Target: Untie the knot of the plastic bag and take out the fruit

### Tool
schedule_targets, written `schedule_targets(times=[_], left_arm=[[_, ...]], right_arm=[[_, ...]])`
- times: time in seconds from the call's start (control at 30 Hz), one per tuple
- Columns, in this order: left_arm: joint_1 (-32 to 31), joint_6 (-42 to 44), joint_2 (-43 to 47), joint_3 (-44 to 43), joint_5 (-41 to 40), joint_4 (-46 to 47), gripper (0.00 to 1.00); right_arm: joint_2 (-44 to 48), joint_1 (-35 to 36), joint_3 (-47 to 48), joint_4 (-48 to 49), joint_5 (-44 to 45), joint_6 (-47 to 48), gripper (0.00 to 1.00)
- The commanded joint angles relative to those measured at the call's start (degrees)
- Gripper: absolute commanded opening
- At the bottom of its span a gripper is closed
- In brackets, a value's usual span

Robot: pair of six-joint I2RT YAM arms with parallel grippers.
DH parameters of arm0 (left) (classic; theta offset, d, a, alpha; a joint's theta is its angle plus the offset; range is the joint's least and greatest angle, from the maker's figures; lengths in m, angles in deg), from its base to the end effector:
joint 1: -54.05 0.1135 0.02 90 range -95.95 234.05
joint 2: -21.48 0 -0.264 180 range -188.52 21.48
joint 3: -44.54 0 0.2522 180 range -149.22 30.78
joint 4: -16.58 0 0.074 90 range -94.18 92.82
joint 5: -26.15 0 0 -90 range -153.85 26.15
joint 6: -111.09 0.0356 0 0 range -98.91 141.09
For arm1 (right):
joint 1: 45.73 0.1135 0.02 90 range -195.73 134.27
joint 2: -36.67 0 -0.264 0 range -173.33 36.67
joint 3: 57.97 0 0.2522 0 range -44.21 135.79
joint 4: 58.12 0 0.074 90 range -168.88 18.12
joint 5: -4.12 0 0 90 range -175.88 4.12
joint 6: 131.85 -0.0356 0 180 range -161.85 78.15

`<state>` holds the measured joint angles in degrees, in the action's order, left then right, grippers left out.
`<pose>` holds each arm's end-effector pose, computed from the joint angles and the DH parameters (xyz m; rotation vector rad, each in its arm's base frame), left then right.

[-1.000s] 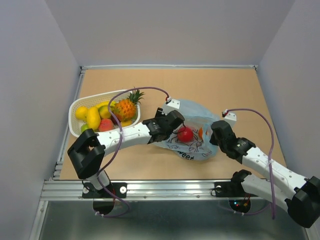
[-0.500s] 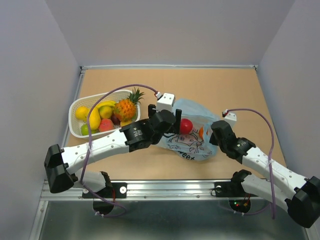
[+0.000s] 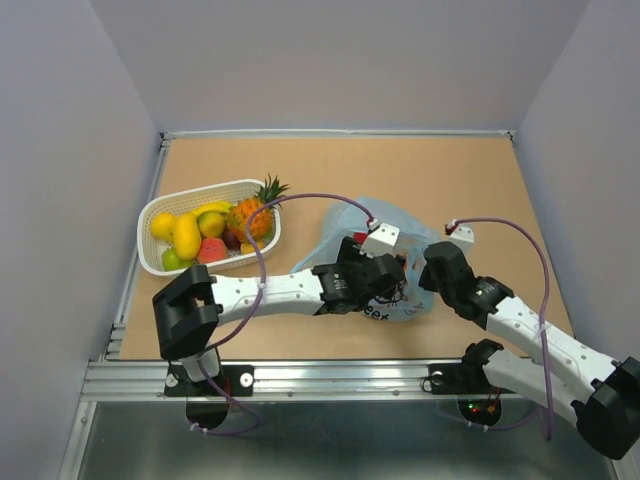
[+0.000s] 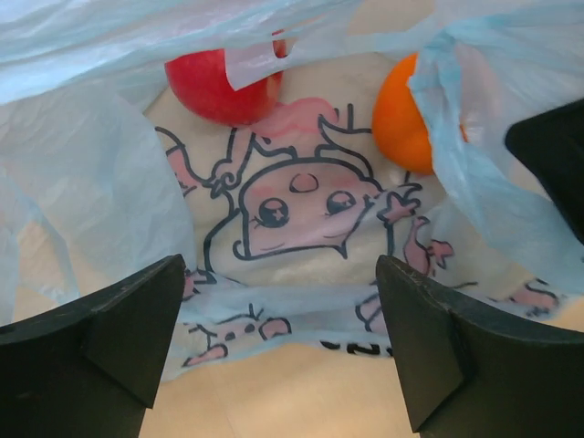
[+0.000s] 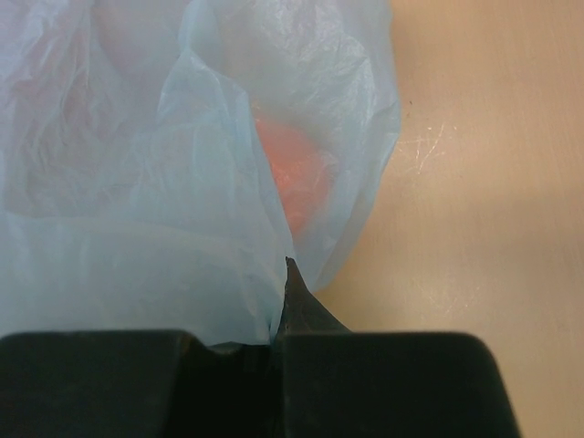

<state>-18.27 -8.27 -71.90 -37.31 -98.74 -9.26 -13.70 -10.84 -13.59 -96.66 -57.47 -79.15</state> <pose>0.1302 -0.3413 0.2640 0.4632 2.0643 -0.3868 0.1553 0.0876 0.2167 0.2827 2.2192 0.0941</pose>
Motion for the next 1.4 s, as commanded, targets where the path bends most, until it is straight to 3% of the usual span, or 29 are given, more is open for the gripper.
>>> schedule_targets(times=[0.0,0.2,0.7,0.97,1.37], left_arm=[[0.15,5.1,-2.06,-3.88,-7.55,5.92,0.99],[4.54,10.55,-6.98,-6.43,-6.16,9.69,0.99],[12.98,16.36,-11.73,-7.49,9.58,19.45,0.99],[14.74,17.85,-15.77,-9.25,11.16,24.46,0.99],[15.8,22.85,-22.36,-6.96,18.71,41.6,0.99]], right_arm=[[1.85,-0.27,-1.08,2.89,-0.63,0.21,0.01],[3.43,-0.27,-1.43,2.8,-1.51,0.3,0.01],[3.35,-0.27,-1.08,3.06,-3.26,0.65,0.01],[1.68,-0.27,-0.38,3.59,-6.33,1.18,0.01],[0.89,-0.27,-0.55,4.74,-12.75,2.93,0.01]])
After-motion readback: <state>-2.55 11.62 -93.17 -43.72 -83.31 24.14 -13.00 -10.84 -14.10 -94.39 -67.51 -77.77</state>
